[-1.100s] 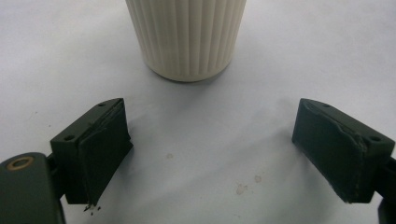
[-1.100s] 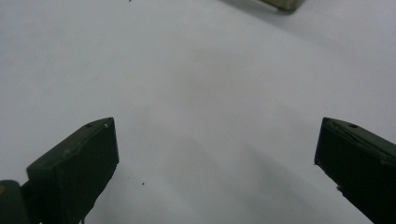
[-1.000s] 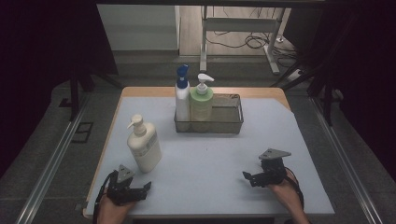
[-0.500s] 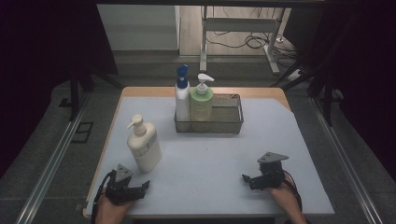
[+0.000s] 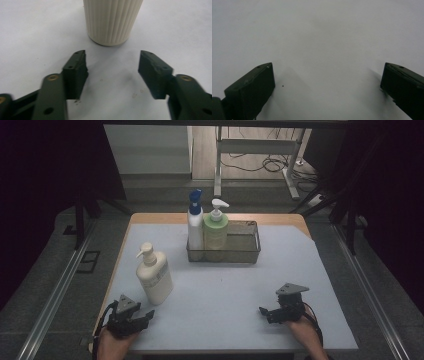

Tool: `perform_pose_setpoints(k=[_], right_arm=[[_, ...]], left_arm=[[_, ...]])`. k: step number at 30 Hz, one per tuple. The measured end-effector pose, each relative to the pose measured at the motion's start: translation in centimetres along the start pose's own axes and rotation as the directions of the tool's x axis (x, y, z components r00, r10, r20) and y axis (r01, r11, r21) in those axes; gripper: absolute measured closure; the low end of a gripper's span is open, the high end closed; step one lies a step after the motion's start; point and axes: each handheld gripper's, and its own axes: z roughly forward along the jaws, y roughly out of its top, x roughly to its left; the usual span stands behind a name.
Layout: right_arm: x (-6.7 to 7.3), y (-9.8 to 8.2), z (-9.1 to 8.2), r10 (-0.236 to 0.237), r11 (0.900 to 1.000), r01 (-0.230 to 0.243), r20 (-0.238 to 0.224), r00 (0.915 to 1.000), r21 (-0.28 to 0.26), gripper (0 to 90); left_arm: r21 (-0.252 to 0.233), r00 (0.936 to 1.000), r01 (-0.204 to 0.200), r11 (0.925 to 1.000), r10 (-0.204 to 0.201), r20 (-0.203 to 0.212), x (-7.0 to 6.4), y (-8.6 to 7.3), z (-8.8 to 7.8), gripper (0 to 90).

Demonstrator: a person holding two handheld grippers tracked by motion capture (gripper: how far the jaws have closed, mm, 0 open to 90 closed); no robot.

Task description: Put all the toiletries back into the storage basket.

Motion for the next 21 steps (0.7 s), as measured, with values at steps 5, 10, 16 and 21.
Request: perform_pose_setpoints(k=[5,10,16,21], right_arm=[[0.0,0.0,0.0,0.000,1.000,0.000,0.000,1.0000,0.000,0.0],[0.0,0.0,0.0,0.000,1.000,0.000,0.000,1.0000,0.000,0.0],[0.0,0.0,0.0,0.001,1.000,-0.001,-0.001,1.0000,-0.001,0.0],[0.0,0.0,0.0,0.001,1.000,-0.001,-0.001,1.0000,-0.001,0.0]], left_arm=[[0.014,0.9999,0.009,0.9999,-0.009,-0.008,0.3,0.2,0.0,57.3],[0.021,0.9996,0.019,0.9996,-0.019,-0.022,1.0,0.7,-0.1,72.3],[0.037,0.9991,0.015,0.9992,-0.014,-0.041,1.9,1.3,0.2,88.7],[0.018,0.9991,0.023,0.9996,-0.022,-0.036,2.7,1.7,0.6,89.4]])
